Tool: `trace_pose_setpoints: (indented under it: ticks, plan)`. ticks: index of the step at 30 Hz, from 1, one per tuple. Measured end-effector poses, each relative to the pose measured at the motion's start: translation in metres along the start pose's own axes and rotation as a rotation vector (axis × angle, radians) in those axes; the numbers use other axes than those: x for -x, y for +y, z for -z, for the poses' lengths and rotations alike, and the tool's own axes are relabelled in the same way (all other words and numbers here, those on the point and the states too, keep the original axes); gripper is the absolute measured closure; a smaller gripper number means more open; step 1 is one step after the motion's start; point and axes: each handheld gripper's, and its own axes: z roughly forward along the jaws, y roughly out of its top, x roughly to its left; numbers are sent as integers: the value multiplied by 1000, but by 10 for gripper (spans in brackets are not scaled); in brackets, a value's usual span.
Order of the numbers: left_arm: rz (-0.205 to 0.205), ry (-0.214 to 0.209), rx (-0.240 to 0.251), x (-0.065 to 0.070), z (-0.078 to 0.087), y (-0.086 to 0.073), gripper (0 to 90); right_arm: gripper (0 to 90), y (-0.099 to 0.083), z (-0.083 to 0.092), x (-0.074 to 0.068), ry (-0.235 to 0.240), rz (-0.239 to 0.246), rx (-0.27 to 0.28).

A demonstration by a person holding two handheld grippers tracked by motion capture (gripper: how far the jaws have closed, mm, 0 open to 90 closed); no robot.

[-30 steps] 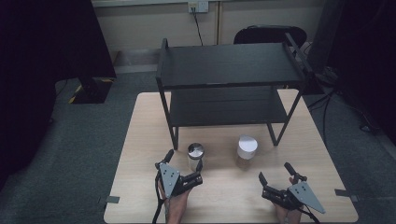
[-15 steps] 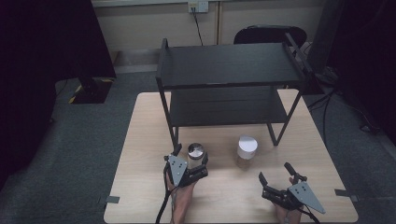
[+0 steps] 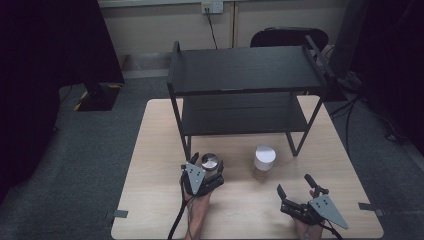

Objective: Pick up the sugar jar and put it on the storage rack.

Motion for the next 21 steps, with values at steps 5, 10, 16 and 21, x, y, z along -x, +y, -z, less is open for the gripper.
trace_pose_setpoints:
  ticks: [5,10,16,21]
  plan:
    - [3,7,-4,2,-1,0,207,11,0,0,0,1,1,1]
    - [-7,-8,-7,1,-2,-1,270,10,0,0,0,2,1,1]
    - [2,3,-26,3,-3,0,325,11,0,0,0,2,1,1]
    - [5,7,-25,4,-3,-1,347,11,0,0,0,2,1,1]
